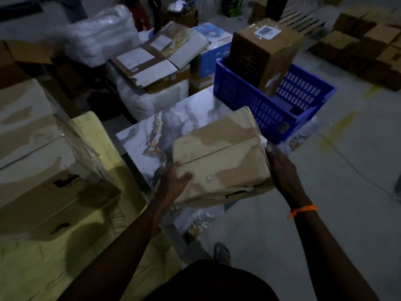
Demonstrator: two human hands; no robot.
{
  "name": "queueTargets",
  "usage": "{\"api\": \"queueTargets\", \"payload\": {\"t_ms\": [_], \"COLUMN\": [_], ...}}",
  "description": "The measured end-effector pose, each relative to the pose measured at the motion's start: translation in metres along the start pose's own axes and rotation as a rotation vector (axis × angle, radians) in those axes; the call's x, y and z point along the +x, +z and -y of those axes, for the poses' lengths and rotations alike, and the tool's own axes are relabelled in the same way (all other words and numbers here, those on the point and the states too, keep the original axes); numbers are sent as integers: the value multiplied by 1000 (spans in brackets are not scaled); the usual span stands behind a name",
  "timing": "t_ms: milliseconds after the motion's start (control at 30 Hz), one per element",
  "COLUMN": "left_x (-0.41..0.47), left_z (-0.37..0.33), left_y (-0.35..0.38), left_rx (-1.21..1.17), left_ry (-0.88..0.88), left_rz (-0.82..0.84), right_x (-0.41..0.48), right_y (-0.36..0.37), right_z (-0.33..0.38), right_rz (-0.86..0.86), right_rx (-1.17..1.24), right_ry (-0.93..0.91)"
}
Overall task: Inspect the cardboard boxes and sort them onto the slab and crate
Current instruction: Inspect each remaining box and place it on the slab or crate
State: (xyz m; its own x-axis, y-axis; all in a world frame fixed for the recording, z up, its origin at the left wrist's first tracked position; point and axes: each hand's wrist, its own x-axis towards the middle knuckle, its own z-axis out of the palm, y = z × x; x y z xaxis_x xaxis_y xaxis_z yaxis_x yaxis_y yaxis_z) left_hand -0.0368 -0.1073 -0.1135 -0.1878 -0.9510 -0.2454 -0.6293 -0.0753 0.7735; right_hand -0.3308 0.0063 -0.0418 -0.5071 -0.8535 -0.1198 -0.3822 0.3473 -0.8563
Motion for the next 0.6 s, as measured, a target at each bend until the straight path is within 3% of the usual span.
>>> {"api": "queueTargets", "payload": {"t_ms": [67, 167, 267, 333, 600], "left_x": [9, 17, 26, 26, 23], "left_z": [-2, -19, -24, -22, -16], "left_y": [2, 5, 9, 8, -8], "left_rx": [-50, -125, -126, -131, -300], "left_ry": [-73, -102, -89, -98, 11], "left_rz": [-35, 81, 146, 131, 19], "right_x": [8, 10, 7, 3, 2], "right_y": [-8, -10, -5, -1, 3], "right_z": [-4, -25, -64, -80, -74], "right_rz": [141, 261, 237, 211, 120], "right_rx": [-136, -90, -113, 31, 304], "right_ry": [95, 242, 236, 252, 77]}}
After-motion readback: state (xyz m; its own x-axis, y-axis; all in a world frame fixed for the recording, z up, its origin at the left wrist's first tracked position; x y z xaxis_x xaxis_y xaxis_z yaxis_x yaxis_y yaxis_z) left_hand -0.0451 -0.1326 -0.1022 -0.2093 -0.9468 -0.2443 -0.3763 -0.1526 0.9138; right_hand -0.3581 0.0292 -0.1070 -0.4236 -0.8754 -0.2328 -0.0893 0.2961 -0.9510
